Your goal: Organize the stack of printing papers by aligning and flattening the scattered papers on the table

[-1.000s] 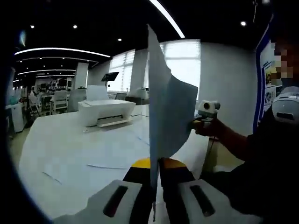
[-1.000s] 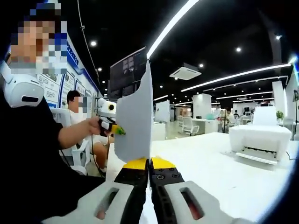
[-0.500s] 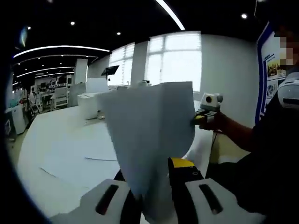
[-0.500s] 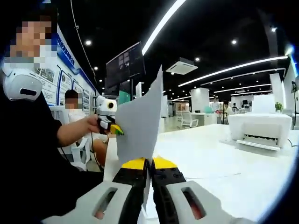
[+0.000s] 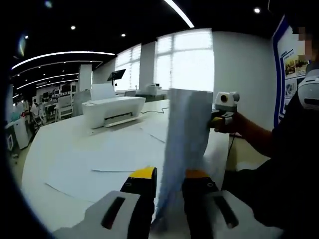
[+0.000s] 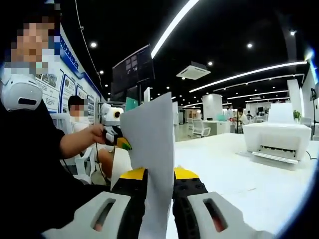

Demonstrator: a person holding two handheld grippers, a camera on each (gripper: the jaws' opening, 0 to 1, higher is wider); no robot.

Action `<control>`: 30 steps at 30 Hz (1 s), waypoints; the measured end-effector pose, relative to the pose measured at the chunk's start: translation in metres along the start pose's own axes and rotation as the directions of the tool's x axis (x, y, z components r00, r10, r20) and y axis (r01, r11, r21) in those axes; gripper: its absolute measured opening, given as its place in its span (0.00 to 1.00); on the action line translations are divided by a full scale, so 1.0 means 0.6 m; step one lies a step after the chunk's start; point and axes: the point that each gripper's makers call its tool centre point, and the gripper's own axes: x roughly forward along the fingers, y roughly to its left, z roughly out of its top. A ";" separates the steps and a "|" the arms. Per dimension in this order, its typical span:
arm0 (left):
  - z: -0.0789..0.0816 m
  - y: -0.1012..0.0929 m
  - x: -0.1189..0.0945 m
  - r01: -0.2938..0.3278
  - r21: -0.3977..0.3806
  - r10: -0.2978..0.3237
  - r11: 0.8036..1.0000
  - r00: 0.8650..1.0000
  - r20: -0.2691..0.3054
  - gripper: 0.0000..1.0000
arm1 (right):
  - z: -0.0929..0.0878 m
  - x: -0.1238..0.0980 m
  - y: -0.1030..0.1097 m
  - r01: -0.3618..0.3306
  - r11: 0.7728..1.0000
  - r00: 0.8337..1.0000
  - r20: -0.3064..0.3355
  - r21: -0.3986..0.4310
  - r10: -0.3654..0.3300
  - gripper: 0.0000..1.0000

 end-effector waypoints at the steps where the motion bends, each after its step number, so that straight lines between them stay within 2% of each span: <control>1: 0.001 0.000 0.000 0.001 -0.004 -0.001 1.000 1.000 0.001 0.24 | 0.004 0.000 -0.001 0.003 1.000 1.000 0.001 -0.003 -0.003 0.15; 5: 0.003 0.002 0.001 0.001 -0.018 -0.001 1.000 1.000 0.002 0.19 | 0.019 -0.001 -0.007 0.017 1.000 1.000 0.017 -0.003 -0.017 0.14; 8: -0.003 0.000 -0.001 0.013 -0.029 -0.013 0.999 1.000 -0.005 0.07 | 0.022 -0.001 -0.009 0.019 1.000 0.999 0.026 0.013 -0.020 0.08; 15: -0.003 0.005 -0.005 0.014 -0.055 -0.014 0.998 1.000 0.009 0.07 | 0.011 -0.002 -0.009 0.021 0.999 1.000 0.015 0.028 -0.021 0.08; 27: -0.003 -0.002 -0.002 0.031 -0.035 -0.031 0.999 1.000 0.002 0.07 | 0.014 -0.027 -0.022 0.053 0.998 0.998 0.026 0.031 -0.054 0.09; 30: 0.000 -0.008 0.000 0.038 -0.015 -0.038 0.999 0.999 -0.001 0.07 | 0.018 -0.032 -0.022 0.052 0.998 0.998 0.036 0.030 -0.053 0.05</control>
